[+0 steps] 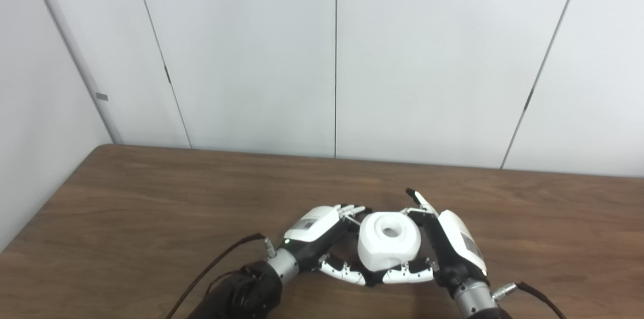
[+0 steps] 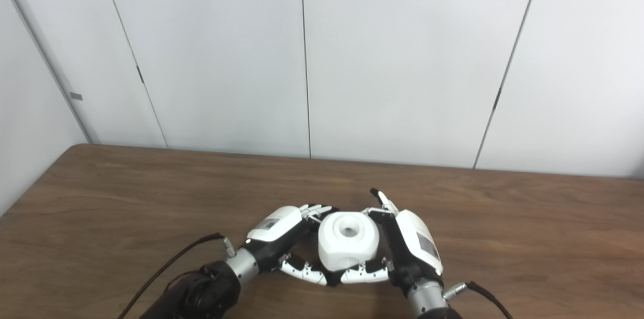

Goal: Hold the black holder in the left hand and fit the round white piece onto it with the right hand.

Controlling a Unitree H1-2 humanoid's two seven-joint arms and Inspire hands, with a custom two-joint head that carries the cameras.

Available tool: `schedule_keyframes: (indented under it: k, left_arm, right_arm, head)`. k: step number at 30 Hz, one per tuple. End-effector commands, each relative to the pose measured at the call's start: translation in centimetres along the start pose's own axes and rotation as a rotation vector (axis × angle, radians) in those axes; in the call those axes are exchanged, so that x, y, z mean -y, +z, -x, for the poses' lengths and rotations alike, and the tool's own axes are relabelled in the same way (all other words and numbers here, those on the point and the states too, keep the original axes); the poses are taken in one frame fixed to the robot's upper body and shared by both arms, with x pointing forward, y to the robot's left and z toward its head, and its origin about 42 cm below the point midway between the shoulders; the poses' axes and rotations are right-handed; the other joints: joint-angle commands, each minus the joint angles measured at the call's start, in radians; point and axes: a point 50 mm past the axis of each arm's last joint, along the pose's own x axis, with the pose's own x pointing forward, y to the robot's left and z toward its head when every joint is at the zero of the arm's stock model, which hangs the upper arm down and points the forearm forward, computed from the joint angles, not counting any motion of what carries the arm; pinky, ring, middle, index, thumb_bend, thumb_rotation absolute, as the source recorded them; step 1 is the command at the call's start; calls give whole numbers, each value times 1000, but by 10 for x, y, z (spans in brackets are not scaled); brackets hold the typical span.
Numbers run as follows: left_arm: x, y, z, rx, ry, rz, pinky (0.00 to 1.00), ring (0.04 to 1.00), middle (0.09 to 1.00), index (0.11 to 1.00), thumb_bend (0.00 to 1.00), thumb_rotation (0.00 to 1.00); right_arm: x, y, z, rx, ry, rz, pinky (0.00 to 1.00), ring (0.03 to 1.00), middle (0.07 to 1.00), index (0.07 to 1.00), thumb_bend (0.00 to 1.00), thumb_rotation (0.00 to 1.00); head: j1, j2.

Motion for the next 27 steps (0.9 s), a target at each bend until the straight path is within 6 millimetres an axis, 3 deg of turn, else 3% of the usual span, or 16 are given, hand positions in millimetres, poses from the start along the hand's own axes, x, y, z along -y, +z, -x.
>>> schedule_keyframes:
  k: [1, 17, 19, 20, 27]
  left_arm:
    - [2, 3, -4, 10, -26, -27, 1000, 965, 948, 477, 514, 52]
    - [1, 3, -3, 11, -29, -34, 997, 965, 947, 477, 514, 52]
    - [1, 3, -3, 11, -29, -33, 995, 965, 948, 477, 513, 52]
    - [1, 3, -3, 11, -29, -32, 995, 966, 947, 477, 513, 52]
    - [1, 3, -4, 11, -26, -31, 999, 968, 948, 477, 514, 52]
  right_arm:
    - [-1, 1, -3, -5, 16, 0, 813, 962, 967, 495, 510, 157]
    - [-2, 0, -2, -1, 25, -14, 806, 961, 971, 495, 514, 159]
    - [-2, 0, -2, -3, 27, -16, 808, 959, 971, 636, 718, 269]
    - [-2, 0, -1, -4, 28, -17, 810, 959, 971, 658, 748, 284]
    - [-1, 0, -2, -9, 36, -9, 811, 959, 972, 706, 807, 314]
  head:
    - [1, 2]
    - [-1, 5]
    - [-1, 5]
    - [-1, 5]
    - [-1, 3]
